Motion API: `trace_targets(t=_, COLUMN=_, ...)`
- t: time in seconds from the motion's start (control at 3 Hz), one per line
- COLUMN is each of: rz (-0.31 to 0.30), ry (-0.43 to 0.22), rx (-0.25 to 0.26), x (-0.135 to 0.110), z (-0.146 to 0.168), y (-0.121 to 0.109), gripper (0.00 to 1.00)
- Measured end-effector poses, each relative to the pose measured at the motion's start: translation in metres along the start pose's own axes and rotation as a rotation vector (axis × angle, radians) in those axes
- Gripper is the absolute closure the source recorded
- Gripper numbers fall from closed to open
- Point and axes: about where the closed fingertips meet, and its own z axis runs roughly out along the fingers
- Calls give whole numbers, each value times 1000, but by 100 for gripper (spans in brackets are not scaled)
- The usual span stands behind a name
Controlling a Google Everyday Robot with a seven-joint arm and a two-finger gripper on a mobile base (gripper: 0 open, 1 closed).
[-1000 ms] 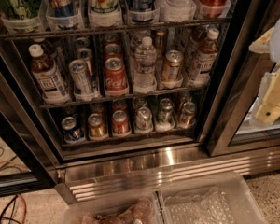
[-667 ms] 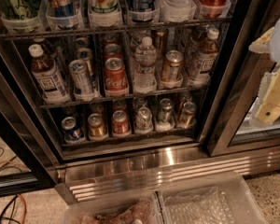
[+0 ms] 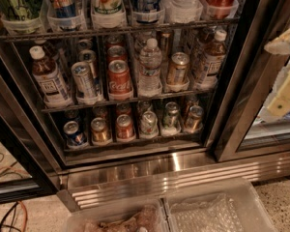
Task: Pick pepsi can from top shelf of fridge
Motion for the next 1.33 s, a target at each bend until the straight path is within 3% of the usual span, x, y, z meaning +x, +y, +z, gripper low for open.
trace_targets(t=0.33, rz=9, ry=-90, rx=-49, x=-18, z=11, y=-3, gripper=0)
trace_targets(t=0.67, rz=8, ry=-89, rx=-47, x=-19, z=10, y=-2, gripper=0)
trace_targets(t=1.0, rz=69, ry=-199, rx=-36, x=-35, z=7, y=-5, gripper=0)
trace_targets(t=1.33, rz=227, ry=-407, rx=3, x=-64, z=-10, y=-1, gripper=0)
